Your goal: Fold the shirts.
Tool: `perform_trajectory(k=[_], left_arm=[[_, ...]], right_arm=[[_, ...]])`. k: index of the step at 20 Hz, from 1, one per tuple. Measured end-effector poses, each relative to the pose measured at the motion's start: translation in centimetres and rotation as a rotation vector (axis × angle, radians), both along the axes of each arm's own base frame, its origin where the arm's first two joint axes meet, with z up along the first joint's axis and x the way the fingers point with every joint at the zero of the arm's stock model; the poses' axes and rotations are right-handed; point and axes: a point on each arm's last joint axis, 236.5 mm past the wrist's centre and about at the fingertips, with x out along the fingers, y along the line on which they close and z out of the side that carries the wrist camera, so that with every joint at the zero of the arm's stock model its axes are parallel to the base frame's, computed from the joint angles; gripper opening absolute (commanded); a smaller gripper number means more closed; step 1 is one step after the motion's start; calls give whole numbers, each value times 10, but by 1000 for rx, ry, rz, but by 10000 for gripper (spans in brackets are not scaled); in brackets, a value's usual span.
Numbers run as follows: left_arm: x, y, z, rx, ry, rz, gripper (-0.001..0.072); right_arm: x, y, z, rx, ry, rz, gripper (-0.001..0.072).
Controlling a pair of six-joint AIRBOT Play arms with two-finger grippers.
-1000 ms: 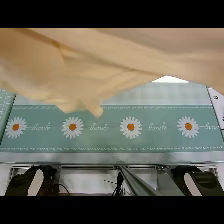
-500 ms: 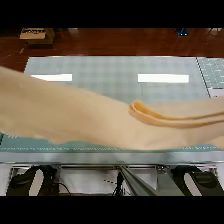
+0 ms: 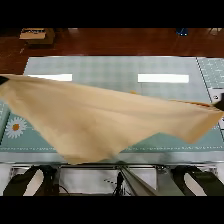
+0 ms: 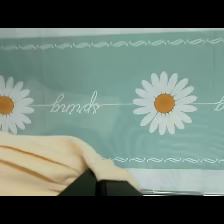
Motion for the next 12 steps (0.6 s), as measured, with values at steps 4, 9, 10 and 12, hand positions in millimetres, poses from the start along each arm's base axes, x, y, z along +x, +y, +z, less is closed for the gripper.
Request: perform_trajectory(k=[4,9,10,12], left_arm=[[48,-9,-87,-50,175,-70,14],[110,-31,-163,-65,228,-97,15],[119,-34,-176,-65,237,-92,15],[130,-37,-201,-65,267,-89,15]], right_arm=[[68,23,-68,104,116,56,19],[135,54,-144,264,164,33,20],[144,57,-156,281,164,22,21],[162,59,-176,300,150,-2,21]])
